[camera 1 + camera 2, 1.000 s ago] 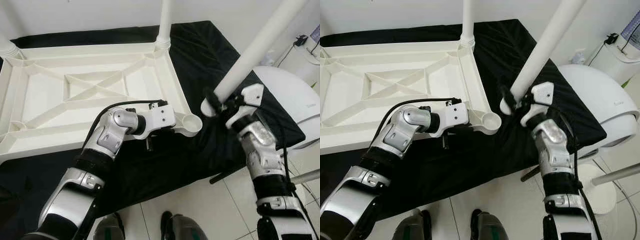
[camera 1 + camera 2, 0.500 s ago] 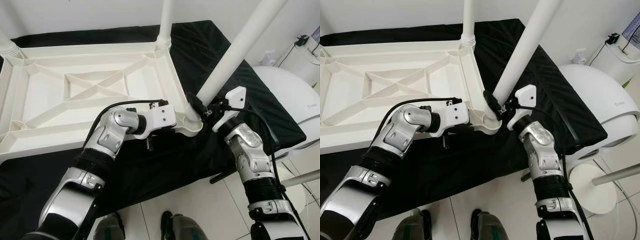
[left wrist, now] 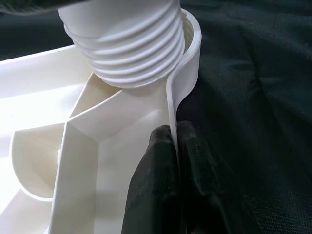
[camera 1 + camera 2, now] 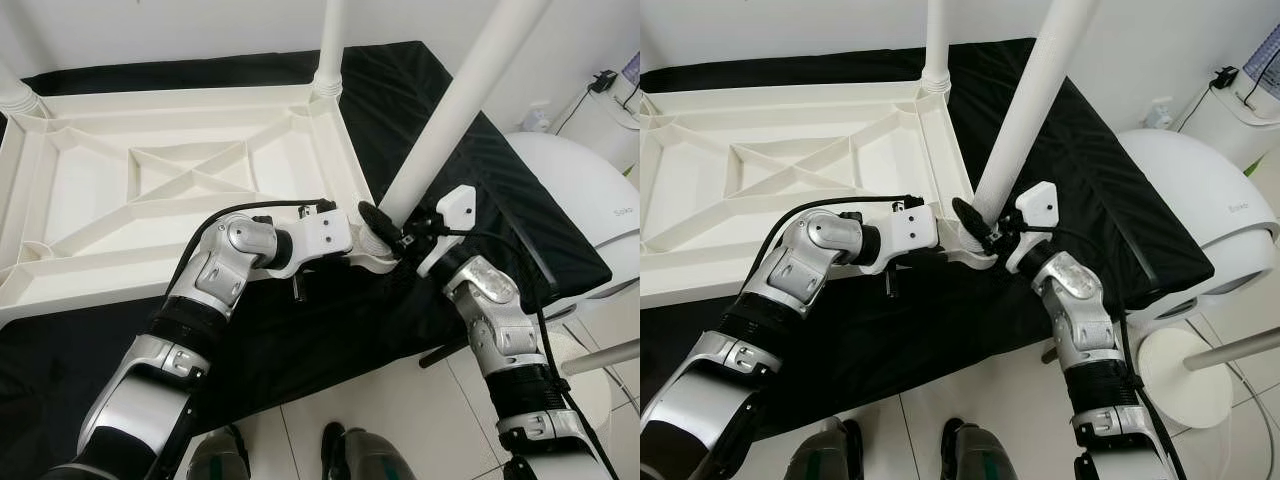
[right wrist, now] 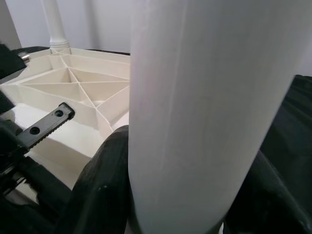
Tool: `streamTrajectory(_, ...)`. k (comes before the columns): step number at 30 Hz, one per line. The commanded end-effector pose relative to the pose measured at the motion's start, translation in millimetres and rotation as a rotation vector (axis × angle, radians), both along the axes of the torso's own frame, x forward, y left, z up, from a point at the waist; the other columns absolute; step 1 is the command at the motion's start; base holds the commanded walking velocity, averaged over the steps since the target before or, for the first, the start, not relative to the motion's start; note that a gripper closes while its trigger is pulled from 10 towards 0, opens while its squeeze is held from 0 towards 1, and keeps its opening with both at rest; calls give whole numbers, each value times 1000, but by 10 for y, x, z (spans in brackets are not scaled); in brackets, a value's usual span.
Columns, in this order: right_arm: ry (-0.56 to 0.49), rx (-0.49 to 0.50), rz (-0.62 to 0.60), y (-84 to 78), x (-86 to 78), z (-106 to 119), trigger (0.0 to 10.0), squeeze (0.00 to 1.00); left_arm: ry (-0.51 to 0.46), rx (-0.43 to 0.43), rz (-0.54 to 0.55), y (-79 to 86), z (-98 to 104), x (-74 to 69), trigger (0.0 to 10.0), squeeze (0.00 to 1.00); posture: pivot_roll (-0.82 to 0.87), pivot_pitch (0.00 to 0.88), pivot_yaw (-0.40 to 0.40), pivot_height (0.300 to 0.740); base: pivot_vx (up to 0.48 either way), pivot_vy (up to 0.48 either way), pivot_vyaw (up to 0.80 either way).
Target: Building children table
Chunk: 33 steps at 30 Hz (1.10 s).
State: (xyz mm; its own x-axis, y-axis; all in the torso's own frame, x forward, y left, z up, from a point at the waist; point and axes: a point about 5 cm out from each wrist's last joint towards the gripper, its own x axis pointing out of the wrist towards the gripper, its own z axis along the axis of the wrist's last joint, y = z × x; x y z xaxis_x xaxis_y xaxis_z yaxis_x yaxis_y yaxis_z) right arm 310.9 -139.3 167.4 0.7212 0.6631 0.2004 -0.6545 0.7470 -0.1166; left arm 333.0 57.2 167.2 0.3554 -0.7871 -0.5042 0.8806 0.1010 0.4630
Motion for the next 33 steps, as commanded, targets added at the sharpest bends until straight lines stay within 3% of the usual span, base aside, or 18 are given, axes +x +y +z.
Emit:
streamTrajectory(1, 93, -46, 26, -4, -73, -196, 10000, 0, -112, 6, 202, 117, -108, 99, 10000, 0, -5, 132, -52, 740, 0, 0, 0)
streamTrajectory(10, 95, -65, -13, -137, -121, -196, 10000, 0, -112, 7, 206, 131, -115, 103, 10000, 0, -16, 133, -50, 740, 0, 0, 0)
streamTrajectory(21, 118, -62, -147, -272, -34, -240, 10000, 0, -112, 2, 199, 102, -110, 103, 10000, 0, -18, 131, -47, 740, 0, 0, 0)
streamTrajectory(28, 119, -69, -149, -216, -28, -272, 10000, 0, -112, 5, 200, 117, -111, 101, 10000, 0, -13, 130, -46, 740, 0, 0, 0)
streamTrajectory(33, 127, -54, -87, -61, -54, -292, 10000, 0, -112, 7, 200, 121, -113, 99, 10000, 0, -8, 127, -46, 740, 0, 0, 0)
